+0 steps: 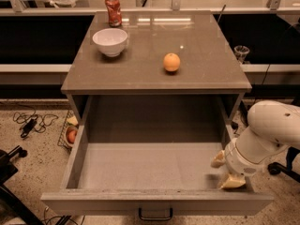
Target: Open top drawer
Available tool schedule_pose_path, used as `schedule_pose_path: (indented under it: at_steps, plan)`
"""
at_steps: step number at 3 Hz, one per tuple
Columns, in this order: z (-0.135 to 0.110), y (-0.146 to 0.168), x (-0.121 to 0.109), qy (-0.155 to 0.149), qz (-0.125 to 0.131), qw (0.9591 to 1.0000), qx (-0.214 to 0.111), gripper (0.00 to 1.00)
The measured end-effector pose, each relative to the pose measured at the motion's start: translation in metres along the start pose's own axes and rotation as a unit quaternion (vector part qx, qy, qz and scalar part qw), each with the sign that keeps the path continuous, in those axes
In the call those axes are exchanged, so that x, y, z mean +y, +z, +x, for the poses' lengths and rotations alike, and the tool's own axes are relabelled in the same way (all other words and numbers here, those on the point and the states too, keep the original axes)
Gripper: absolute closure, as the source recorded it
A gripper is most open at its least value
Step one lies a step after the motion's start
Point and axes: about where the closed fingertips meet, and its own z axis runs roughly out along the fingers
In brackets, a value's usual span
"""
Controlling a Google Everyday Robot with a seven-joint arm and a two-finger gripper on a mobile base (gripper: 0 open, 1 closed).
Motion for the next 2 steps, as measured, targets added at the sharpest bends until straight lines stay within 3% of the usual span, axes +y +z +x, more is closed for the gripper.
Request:
schedule_pose_path:
  at_steps: [1,2]
  plan:
    - [-0.0001,0.0004,0.0005,0.000,-0.001,1.0000,0.000,0.00]
    - [-0.0001,0.0004,0.0006,0.000,-0.001,1.0000,0.000,0.00]
